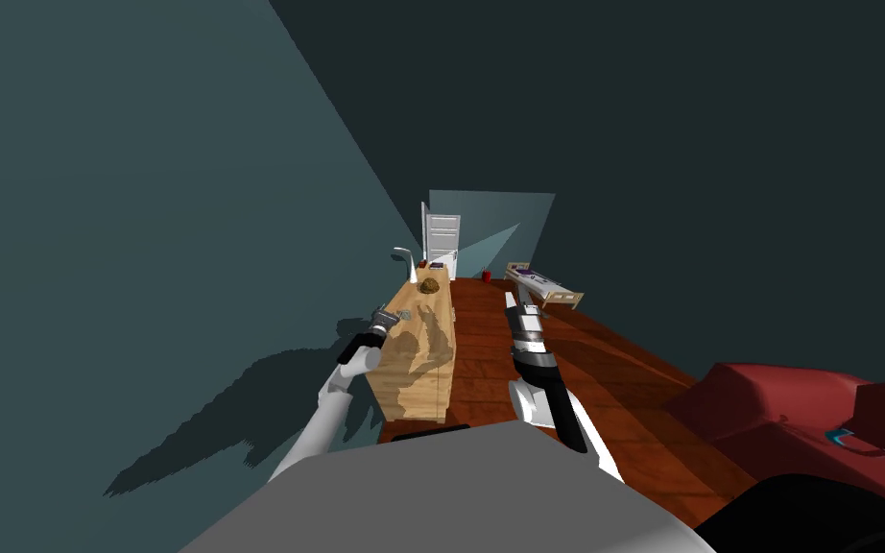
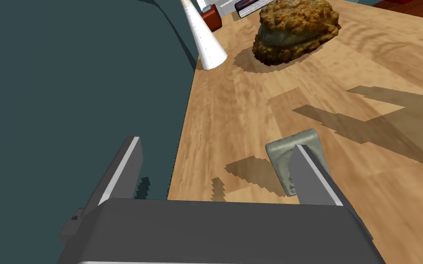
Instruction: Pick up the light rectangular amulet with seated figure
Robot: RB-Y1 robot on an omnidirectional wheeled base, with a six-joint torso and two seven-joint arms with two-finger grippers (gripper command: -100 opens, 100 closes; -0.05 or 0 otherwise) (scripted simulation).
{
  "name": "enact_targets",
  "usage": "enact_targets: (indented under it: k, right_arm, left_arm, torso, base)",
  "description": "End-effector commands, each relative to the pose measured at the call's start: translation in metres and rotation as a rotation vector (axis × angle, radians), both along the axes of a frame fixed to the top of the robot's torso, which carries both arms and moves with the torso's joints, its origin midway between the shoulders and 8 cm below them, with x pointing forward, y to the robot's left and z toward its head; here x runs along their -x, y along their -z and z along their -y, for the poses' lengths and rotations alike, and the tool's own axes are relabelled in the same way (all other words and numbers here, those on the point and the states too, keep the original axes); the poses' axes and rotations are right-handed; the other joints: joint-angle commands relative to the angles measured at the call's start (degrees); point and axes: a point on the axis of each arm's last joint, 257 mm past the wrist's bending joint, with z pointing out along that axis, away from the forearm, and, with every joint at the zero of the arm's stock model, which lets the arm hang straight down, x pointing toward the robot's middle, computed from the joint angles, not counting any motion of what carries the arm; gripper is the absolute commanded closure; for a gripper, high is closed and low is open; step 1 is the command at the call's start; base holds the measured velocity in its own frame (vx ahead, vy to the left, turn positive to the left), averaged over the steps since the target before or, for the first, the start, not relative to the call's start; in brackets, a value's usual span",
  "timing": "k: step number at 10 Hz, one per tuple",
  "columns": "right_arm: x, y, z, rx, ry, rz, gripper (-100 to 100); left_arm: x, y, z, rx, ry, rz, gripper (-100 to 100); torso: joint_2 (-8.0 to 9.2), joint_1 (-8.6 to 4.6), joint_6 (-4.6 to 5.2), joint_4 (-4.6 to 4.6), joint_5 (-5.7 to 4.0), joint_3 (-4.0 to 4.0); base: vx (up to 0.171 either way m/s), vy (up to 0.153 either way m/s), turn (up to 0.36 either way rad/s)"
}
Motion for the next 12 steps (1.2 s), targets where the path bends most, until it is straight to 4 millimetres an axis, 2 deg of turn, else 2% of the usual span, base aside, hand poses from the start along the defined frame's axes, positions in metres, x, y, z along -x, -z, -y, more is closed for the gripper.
enact_targets:
  k: [1,3,4,7,8,11,12]
  right_arm:
    - [0.0,0.0,0.0,0.0,0.0,0.0,0]
    - [0.0,0.0,0.0,0.0,0.0,0.0,0]
    - [0.0,0.0,0.0,0.0,0.0,0.0,0]
    - [0.0,0.0,0.0,0.0,0.0,0.0,0]
    - [0.0,0.0,0.0,0.0,0.0,0.0,0]
    - [0.0,0.0,0.0,0.0,0.0,0.0,0]
    - [0.0,0.0,0.0,0.0,0.0,0.0,0]
  left_arm:
    - [-0.004,0.012,0.006,0.028,0.013,-0.036,-100]
    - [-0.017,0.028,0.026,0.109,0.054,-0.107,-100]
    - [-0.016,0.032,0.025,0.108,0.053,-0.115,-100]
    - [-0.029,0.055,0.054,0.215,0.107,-0.222,-100]
    - [-0.029,0.057,0.054,0.215,0.106,-0.227,-100]
    - [-0.036,0.076,0.078,0.3,0.148,-0.323,-100]
    - [-0.036,0.076,0.078,0.3,0.148,-0.323,-100]
  torso:
    - [0.0,0.0,0.0,0.0,0.0,0.0]
    - [0.03,-0.01,0.01,0.0,0.0,0.01]
    - [0.03,-0.02,0.01,0.0,0.0,0.02]
    - [0.01,-0.01,0.02,0.0,0.0,0.01]
    - [0.02,-0.02,0.01,0.0,0.0,0.01]
    - [0.03,0.0,0.01,0.0,0.0,0.02]
    - [0.02,-0.01,0.02,0.0,0.0,0.01]
  base:
    - [0.013,-0.014,0.048]
    - [0.009,-0.014,0.099]
    - [0.009,-0.013,0.047]
    - [0.013,-0.013,0.109]
    - [0.01,-0.014,0.034]
    - [0.011,-0.013,0.088]
    - [0.011,-0.01,0.04]
